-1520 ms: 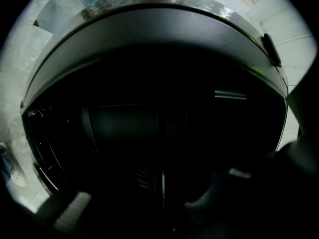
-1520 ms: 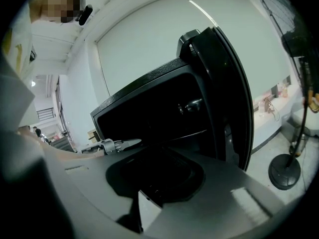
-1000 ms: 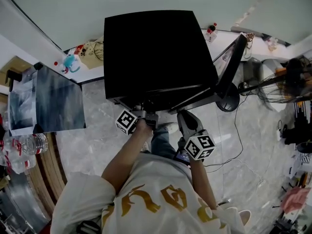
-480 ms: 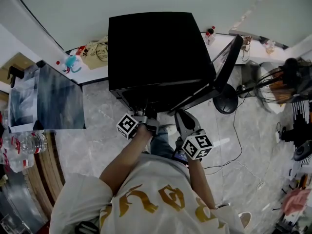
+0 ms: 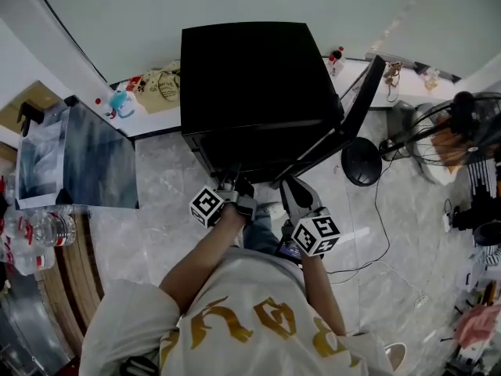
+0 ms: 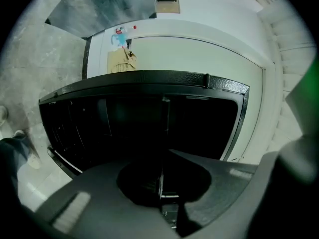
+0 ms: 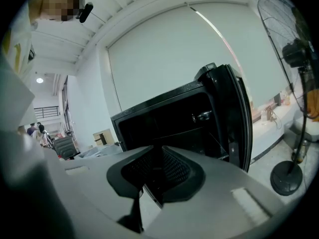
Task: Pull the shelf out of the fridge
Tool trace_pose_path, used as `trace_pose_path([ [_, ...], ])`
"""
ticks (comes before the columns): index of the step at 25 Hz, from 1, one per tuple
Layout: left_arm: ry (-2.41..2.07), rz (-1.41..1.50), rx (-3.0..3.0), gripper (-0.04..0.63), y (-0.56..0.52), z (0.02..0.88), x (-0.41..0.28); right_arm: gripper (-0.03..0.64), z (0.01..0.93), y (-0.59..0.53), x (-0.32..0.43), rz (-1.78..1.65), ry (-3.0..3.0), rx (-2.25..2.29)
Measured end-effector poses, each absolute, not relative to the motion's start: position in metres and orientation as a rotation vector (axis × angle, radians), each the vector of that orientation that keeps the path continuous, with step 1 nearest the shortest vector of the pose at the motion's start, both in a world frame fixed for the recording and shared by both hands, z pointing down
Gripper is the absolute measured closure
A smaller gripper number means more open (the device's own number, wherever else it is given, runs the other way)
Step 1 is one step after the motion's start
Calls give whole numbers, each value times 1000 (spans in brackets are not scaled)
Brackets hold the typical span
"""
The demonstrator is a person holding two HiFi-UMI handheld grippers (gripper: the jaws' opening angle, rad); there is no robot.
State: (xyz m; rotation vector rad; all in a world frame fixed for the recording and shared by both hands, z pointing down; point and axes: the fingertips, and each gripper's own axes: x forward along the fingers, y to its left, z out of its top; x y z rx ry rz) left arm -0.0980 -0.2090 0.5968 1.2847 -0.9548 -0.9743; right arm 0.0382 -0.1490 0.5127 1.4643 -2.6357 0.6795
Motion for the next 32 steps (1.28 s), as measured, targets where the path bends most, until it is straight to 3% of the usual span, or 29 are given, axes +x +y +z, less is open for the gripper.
trace_pose_path([
  [32, -909, -935, 1266, 577, -186, 596, -93, 594, 513, -142, 29, 585, -2539, 1496],
])
